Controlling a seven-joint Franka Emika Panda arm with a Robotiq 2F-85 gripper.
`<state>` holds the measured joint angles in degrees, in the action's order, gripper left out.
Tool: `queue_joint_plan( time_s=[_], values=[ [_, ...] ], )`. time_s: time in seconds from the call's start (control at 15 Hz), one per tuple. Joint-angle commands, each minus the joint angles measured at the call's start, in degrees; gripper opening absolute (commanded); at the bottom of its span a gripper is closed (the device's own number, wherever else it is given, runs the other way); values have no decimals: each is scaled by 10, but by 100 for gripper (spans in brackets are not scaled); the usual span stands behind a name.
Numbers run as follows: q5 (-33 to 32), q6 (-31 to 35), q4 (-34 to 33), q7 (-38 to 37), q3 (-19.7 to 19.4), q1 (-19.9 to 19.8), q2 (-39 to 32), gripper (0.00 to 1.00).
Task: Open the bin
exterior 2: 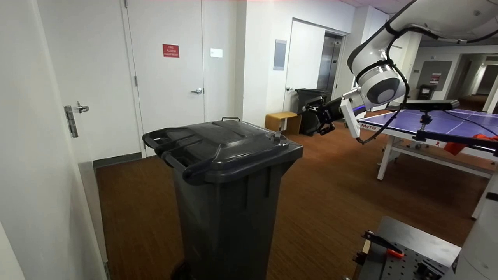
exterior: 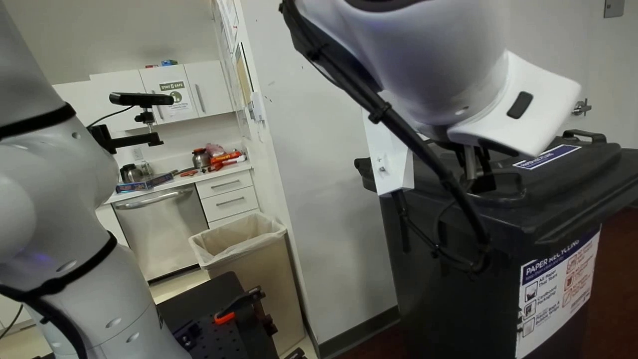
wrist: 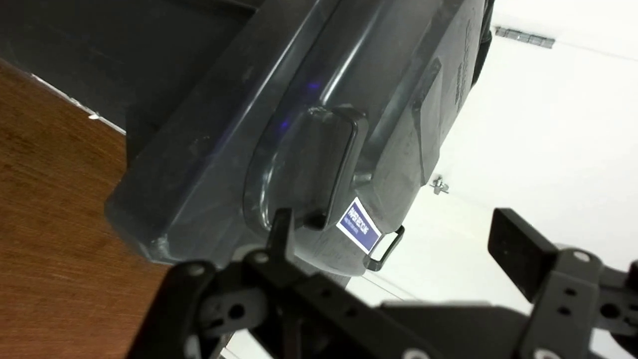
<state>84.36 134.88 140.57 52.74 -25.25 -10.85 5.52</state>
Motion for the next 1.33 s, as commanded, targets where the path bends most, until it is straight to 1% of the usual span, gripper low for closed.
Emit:
queue_joint_plan(
  time_s=[0.0,0.27,0.47,0.53,1.27],
  values=[
    [34,-31,-33,-15,27,-32,-37,100],
    [56,-41,-52,-18,43,-41,-67,100],
    [95,-47,-68,-1,53,-43,-94,100],
    [69,-26,-46,-5,54,-43,-67,100],
    [70,-26,-48,-4,57,-45,-75,100]
  ],
)
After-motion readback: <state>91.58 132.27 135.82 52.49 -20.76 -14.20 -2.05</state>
